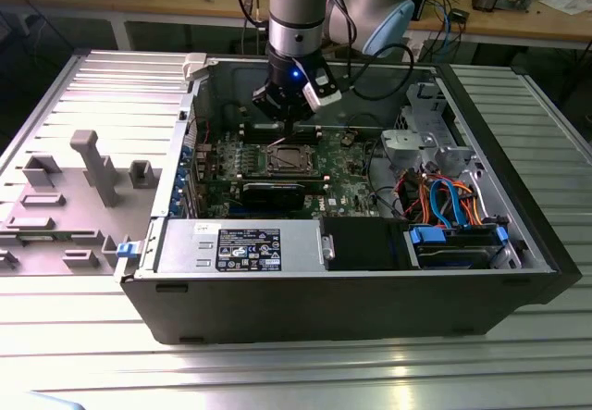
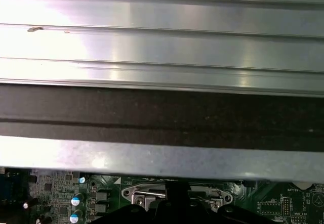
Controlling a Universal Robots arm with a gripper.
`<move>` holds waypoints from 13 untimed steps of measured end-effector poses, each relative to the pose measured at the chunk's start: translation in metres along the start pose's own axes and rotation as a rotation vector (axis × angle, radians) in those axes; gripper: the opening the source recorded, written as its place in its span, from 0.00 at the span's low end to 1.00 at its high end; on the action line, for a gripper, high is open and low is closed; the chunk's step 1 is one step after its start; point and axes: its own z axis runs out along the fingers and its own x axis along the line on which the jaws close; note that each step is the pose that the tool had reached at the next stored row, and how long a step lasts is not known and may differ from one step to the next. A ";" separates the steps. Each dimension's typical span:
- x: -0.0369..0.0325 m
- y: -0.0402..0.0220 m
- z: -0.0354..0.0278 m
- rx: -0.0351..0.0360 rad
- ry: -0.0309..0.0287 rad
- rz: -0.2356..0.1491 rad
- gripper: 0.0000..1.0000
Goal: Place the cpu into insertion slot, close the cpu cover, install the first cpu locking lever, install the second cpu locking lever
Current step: 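Install the first cpu locking lever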
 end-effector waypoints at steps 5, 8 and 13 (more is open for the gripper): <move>-0.0045 0.0000 0.0033 -0.0002 0.0000 0.000 0.11; -0.0076 -0.0001 0.0053 -0.0002 0.0000 0.000 0.11; -0.0107 -0.0005 0.0093 -0.0003 0.0000 0.000 0.11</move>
